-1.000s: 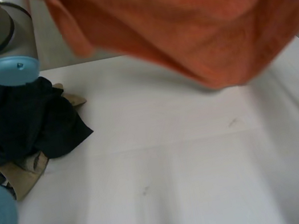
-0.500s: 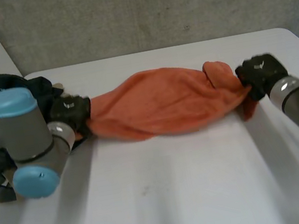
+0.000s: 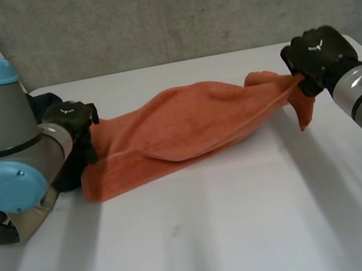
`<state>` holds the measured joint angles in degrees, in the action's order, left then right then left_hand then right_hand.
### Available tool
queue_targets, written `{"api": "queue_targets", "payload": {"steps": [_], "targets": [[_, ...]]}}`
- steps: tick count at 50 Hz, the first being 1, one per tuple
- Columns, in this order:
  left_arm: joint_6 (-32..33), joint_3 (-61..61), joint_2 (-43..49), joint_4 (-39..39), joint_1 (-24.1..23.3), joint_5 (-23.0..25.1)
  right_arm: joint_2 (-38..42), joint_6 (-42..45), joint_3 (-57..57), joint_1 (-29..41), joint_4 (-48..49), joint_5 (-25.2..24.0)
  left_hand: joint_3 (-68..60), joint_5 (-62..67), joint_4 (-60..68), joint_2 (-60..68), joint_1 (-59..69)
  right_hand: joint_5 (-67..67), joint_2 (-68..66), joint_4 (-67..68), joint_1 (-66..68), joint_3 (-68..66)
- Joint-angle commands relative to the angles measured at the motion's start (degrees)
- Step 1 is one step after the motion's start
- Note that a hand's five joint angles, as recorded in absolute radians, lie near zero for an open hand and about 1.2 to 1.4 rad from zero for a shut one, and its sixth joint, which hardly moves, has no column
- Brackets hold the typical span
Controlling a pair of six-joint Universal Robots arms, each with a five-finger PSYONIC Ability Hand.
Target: Fold the laundry.
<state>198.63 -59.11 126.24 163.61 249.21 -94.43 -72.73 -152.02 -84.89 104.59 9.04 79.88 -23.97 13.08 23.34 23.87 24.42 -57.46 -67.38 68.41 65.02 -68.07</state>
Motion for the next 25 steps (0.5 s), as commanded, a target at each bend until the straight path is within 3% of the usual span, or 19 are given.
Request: {"api": "queue_targets", "payload": {"steps": [1, 17, 25], "targets": [[-2.5, 7.7, 8.2, -5.4, -0.9, -0.7, -3.6, -1.6, 2.0, 1.6, -0.4, -0.3, -6.4, 7.3, 7.1, 6.5, 6.0, -12.5, -12.6, 11.6, 15.0, -11.9], [-2.4, 13.9, 16.3, -5.5, -3.8, 7.5, -8.7, -8.0, 13.1, 5.5, -4.7, -2.6, -5.8, 6.6, 6.4, 5.9, 5.3, -12.5, -12.6, 11.6, 15.0, -11.9], [-2.5, 14.0, 17.0, -5.8, -5.5, 11.3, -8.0, -6.7, 16.9, 6.0, -6.0, -2.0, -14.2, 15.0, 14.8, 14.3, 13.7, -12.5, -12.6, 11.6, 15.0, -11.9]]}}
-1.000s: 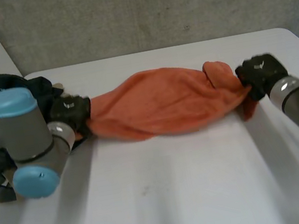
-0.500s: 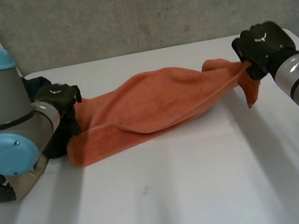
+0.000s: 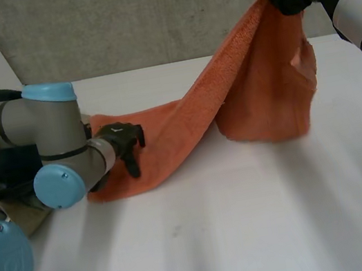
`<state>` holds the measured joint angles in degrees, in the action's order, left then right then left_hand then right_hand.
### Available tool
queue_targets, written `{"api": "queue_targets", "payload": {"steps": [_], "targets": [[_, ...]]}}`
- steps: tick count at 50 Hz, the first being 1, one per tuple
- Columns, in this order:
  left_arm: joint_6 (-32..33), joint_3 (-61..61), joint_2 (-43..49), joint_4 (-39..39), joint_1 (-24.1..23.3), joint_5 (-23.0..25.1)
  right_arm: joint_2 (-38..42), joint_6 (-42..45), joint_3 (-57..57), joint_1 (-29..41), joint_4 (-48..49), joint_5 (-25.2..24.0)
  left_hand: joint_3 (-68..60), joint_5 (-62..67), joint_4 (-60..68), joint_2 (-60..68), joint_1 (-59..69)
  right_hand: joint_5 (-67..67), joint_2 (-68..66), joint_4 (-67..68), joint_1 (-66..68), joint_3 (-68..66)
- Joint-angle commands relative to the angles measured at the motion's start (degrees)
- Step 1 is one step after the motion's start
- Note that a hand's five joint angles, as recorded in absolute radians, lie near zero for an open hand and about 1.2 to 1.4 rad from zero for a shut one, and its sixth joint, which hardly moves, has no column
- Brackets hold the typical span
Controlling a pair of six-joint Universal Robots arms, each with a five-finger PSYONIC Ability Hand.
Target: Fold the laundry.
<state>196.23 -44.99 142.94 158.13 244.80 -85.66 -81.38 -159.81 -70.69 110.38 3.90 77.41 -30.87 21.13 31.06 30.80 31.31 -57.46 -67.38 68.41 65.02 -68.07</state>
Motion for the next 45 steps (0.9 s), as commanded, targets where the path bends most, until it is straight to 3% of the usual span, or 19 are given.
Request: {"api": "queue_targets", "payload": {"steps": [1, 12, 15, 22, 29, 33, 37, 45], "targets": [[0.0, -0.1, 0.4, -0.4, -1.3, 2.7, 0.8, 1.2, 3.0, 0.2, -0.9, 0.5, -7.9, 7.7, 7.7, 8.0, 7.5, -12.5, -12.6, 11.6, 15.0, -11.9], [0.2, 2.9, 1.0, -2.2, -1.8, 2.8, 4.0, 2.5, 6.7, -1.6, -1.4, 1.1, -49.1, 48.8, 48.9, 49.1, 48.6, -12.5, -12.6, 11.6, 15.0, -11.9], [0.8, 5.3, 1.6, -2.1, -1.9, 1.9, 5.2, 3.1, 7.3, -1.7, -1.0, 1.7, -49.1, 48.9, 48.9, 49.2, 48.7, -12.5, -12.6, 11.6, 15.0, -11.9], [5.1, 20.0, 2.1, 4.3, 0.9, -7.2, 12.6, 6.3, 12.8, -3.5, 1.3, 5.1, -49.1, 48.9, 48.9, 49.2, 48.7, -12.5, -12.6, 11.6, 15.0, -11.9], [3.9, 33.5, -3.5, 23.7, 4.3, -9.3, 21.4, 7.5, 26.6, -4.5, 12.9, 14.1, -49.1, 48.9, 48.9, 49.2, 48.7, -12.5, -12.6, 11.6, 15.0, -11.9], [1.4, 33.0, -7.6, 30.6, 4.5, -9.0, 22.3, 6.5, 29.5, -4.9, 20.6, 16.5, -49.1, 48.9, 48.9, 49.2, 48.7, -12.5, -12.6, 11.6, 15.0, -11.9], [-0.5, 29.5, -10.9, 32.6, 4.9, -8.2, 22.0, 6.0, 29.5, -4.6, 25.5, 15.2, -49.1, 48.9, 48.9, 49.2, 48.7, -12.5, -12.6, 11.6, 15.0, -11.9], [-2.3, 13.5, -15.8, 32.0, 5.5, -6.4, 21.4, 5.9, 24.2, -4.3, 20.2, 11.4, -49.1, 48.9, 48.9, 49.2, 48.7, -12.5, -12.6, 11.6, 15.0, -11.9]]}}
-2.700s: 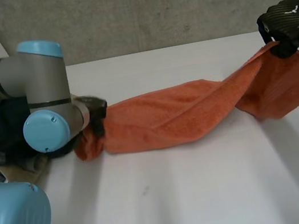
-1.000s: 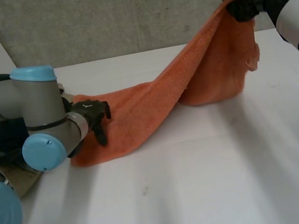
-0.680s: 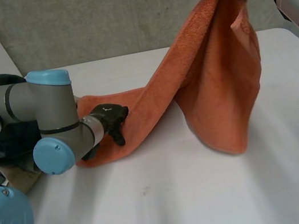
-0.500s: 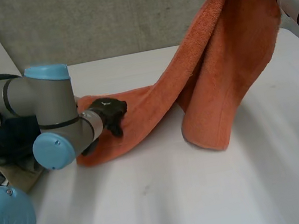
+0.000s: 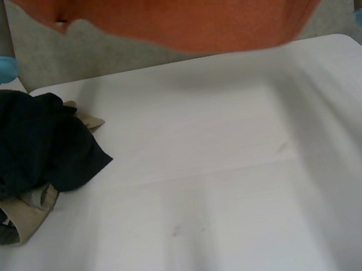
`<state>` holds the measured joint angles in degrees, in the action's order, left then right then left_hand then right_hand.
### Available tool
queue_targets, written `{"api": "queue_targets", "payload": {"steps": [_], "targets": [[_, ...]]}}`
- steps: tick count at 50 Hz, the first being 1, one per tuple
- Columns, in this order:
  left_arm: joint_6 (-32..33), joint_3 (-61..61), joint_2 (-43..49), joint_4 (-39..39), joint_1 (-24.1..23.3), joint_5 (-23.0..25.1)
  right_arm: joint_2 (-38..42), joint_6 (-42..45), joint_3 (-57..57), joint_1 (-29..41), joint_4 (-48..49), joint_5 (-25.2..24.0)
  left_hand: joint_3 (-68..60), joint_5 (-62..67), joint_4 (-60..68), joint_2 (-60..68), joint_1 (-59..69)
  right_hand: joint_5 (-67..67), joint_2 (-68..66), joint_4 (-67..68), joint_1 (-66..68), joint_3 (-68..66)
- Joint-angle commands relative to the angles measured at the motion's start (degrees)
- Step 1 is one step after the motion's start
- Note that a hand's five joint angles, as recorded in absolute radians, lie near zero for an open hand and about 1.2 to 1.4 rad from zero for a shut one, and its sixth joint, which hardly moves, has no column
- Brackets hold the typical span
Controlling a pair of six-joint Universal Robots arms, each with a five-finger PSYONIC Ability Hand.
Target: Fold the laundry.
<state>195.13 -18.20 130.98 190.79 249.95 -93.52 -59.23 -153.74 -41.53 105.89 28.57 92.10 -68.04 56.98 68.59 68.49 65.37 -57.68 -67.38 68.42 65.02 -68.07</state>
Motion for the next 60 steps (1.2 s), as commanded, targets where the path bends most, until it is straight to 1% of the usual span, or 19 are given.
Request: {"api": "queue_targets", "payload": {"steps": [1, 10, 14, 21, 24, 25, 26, 29, 30, 32, 33, 36, 37, 39, 44, 48, 55, 59, 60], "targets": [[-1.2, -15.4, -4.2, -0.7, 0.5, 1.7, -0.9, -0.2, -6.1, 0.0, -5.2, -3.5, -12.0, 13.0, 11.4, 11.5, 14.6, -12.3, -12.6, 11.6, 15.0, -11.9], [-0.4, -38.5, -5.5, -0.9, 2.2, 3.0, -1.5, -0.1, -23.1, -2.6, -11.1, -4.6, -12.0, 13.0, 11.4, 11.5, 14.6, -12.3, -12.6, 11.6, 15.0, -11.9], [0.9, -46.5, -4.7, -1.2, 2.4, 4.3, -0.7, 0.4, -33.5, -3.8, -13.3, -7.4, -12.0, 13.0, 11.4, 11.5, 14.6, -12.3, -12.6, 11.6, 15.0, -11.9], [4.7, -54.5, -3.7, -2.4, 2.3, 7.7, 1.7, 2.1, -42.1, -6.0, -13.8, -12.3, -12.0, 13.0, 11.4, 11.5, 14.6, -12.3, -12.6, 11.6, 15.0, -11.9], [6.3, -55.1, -2.8, -2.5, 2.5, 8.6, 3.7, 3.0, -42.5, -7.3, -13.8, -13.1, -12.0, 13.0, 11.4, 11.5, 14.6, -12.1, -12.4, 11.4, 14.8, -11.7], [6.6, -55.1, -2.7, -2.5, 2.5, 8.6, 4.2, 3.3, -42.4, -7.7, -13.8, -13.0, -12.0, 13.0, 11.4, 11.5, 14.6, -8.5, -8.8, 7.7, 11.1, -8.1], [6.9, -54.8, -2.3, -2.5, 2.7, 8.6, 5.3, 3.7, -41.8, -8.6, -14.0, -12.9, -12.0, 13.0, 11.4, 11.5, 14.6, 0.1, -0.2, -0.8, 2.6, 0.5], [7.2, -54.2, -1.8, -2.8, 3.3, 8.4, 7.4, 4.5, -39.6, -10.0, -16.5, -12.0, -12.0, 13.0, 11.4, 11.5, 14.6, 10.7, 10.4, -11.4, -8.0, 11.1], [7.2, -54.1, -1.8, -3.1, 3.3, 8.4, 7.7, 4.7, -38.9, -10.2, -17.5, -11.9, -12.0, 13.0, 11.4, 11.5, 14.6, 10.7, 10.4, -11.5, -8.1, 11.1], [7.4, -53.9, -1.8, -3.2, 3.3, 8.2, 8.7, 4.8, -36.8, -10.9, -21.3, -11.1, -12.0, 13.0, 11.4, 11.5, 14.6, 4.6, 4.3, -5.3, -1.9, 5.0], [7.4, -53.7, -1.7, -3.1, 3.1, 8.2, 8.9, 4.8, -35.6, -11.5, -23.7, -11.2, -12.0, 13.0, 11.4, 11.5, 14.6, -12.2, -12.5, 11.4, 14.8, -11.8], [7.5, -53.4, -1.3, -2.9, 3.1, 8.1, 8.7, 4.4, -34.7, -12.4, -26.3, -11.2, -3.3, 4.3, 2.7, 2.8, 5.9, -12.3, -12.6, 11.6, 15.0, -11.9], [7.7, -53.3, -0.9, -3.1, 3.1, 8.1, 8.3, 4.2, -34.9, -12.7, -27.2, -11.3, 7.9, -6.9, -8.5, -8.4, -5.3, -12.3, -12.6, 11.6, 15.0, -11.9], [8.2, -53.0, -0.4, -3.2, 3.3, 8.1, 7.7, 4.1, -35.3, -13.1, -27.2, -11.8, 18.1, -17.0, -18.6, -18.5, -15.4, -12.3, -12.6, 11.6, 15.0, -11.9], [10.3, -52.4, 1.3, -3.3, 3.4, 7.6, 4.8, 3.8, -37.0, -14.0, -27.0, -13.9, 25.9, -24.8, -26.4, -26.3, -23.2, -12.3, -12.6, 11.6, 15.0, -11.9], [12.3, -51.8, 2.4, -3.8, 3.7, 6.8, 3.7, 3.5, -37.5, -14.5, -26.4, -15.3, 26.2, -25.1, -26.8, -26.7, -23.5, -12.3, -12.6, 11.6, 15.0, -11.9], [14.5, -51.2, 3.1, -4.5, 4.1, 6.2, 3.9, 4.1, -37.4, -14.7, -26.2, -15.3, 25.2, -24.1, -25.7, -25.6, -22.5, -12.3, -12.6, 11.6, 15.0, -11.9], [15.1, -51.1, 2.5, -4.6, 4.4, 6.3, 4.2, 5.1, -37.2, -14.7, -26.1, -15.2, 16.0, -14.9, -16.5, -16.4, -13.3, -12.3, -12.6, 11.6, 15.0, -11.9], [15.3, -51.1, 2.1, -4.9, 4.5, 6.3, 4.2, 5.5, -37.2, -14.8, -26.0, -15.0, 11.3, -10.2, -11.8, -11.7, -8.6, -12.3, -12.6, 11.6, 15.0, -11.9]]}}
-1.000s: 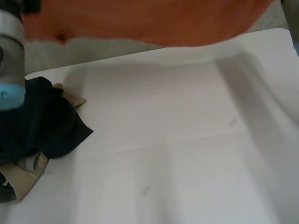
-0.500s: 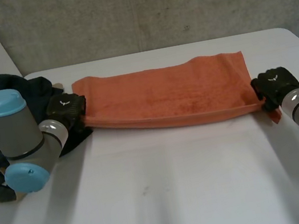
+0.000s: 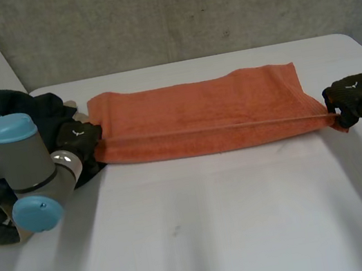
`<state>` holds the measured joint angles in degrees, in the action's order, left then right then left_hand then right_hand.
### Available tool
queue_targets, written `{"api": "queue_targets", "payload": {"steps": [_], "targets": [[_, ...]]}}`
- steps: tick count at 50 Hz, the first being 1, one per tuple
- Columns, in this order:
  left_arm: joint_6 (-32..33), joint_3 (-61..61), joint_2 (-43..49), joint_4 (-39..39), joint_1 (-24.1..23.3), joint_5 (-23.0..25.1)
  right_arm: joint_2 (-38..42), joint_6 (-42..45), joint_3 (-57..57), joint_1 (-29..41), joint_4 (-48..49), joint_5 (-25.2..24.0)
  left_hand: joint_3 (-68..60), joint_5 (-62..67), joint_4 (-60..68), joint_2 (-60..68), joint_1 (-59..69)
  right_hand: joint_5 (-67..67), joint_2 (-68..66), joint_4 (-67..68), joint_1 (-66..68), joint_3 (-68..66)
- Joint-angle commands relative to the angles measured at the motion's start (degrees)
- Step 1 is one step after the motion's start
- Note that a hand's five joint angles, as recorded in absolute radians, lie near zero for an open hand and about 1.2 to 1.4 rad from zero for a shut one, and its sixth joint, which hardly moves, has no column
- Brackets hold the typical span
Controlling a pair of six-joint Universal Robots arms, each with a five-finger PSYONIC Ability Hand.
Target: Fold the laundry.
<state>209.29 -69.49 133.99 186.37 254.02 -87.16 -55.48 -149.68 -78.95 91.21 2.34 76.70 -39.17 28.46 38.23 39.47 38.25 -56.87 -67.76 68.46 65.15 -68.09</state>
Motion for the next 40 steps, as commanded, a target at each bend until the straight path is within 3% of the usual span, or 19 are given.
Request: {"api": "queue_targets", "payload": {"steps": [1, 5, 14, 22, 26, 34, 40], "targets": [[1.2, 0.2, -1.2, -0.7, 0.5, 0.0, 0.5, 1.7, 0.2, -0.2, 0.2, 0.4, -21.0, 21.7, 21.9, 20.7, 21.9, -13.1, -12.2, 11.5, 14.8, -11.9], [1.5, -0.2, -3.0, -2.2, 0.6, 0.3, -0.1, 2.9, -0.2, -0.5, -0.2, 0.0, -40.8, 41.5, 41.7, 40.5, 41.7, -13.1, -12.2, 11.5, 14.8, -11.9], [2.7, -4.0, -9.3, -12.4, -1.2, -0.3, -6.9, 10.0, -3.3, -3.6, -5.8, -1.0, -40.8, 41.5, 41.8, 40.5, 41.7, -13.1, -12.2, 11.5, 14.8, -11.9], [6.1, -14.0, -17.3, -33.5, -5.5, 0.2, -17.3, 36.9, -12.1, -13.0, -30.7, -2.3, -40.8, 41.5, 41.8, 40.5, 41.7, -13.1, -12.2, 11.5, 14.8, -11.9], [9.4, -16.9, -18.7, -38.3, -7.4, 0.4, -19.0, 45.2, -15.0, -14.8, -33.7, -3.7, -40.8, 41.5, 41.8, 40.5, 41.7, -13.1, -12.2, 11.5, 14.8, -11.9], [10.4, -12.6, -15.4, -33.5, -7.1, -1.4, -14.9, 40.6, -12.0, -12.9, -26.4, -3.3, -40.8, 41.5, 41.8, 40.5, 41.7, -13.1, -12.2, 11.5, 14.8, -11.9], [9.3, 0.7, -9.1, -28.3, -6.1, -2.1, -10.2, 33.2, -5.3, -9.6, -17.7, -2.7, -40.8, 41.5, 41.8, 40.5, 41.7, -13.1, -12.2, 11.5, 14.8, -11.9]]}}
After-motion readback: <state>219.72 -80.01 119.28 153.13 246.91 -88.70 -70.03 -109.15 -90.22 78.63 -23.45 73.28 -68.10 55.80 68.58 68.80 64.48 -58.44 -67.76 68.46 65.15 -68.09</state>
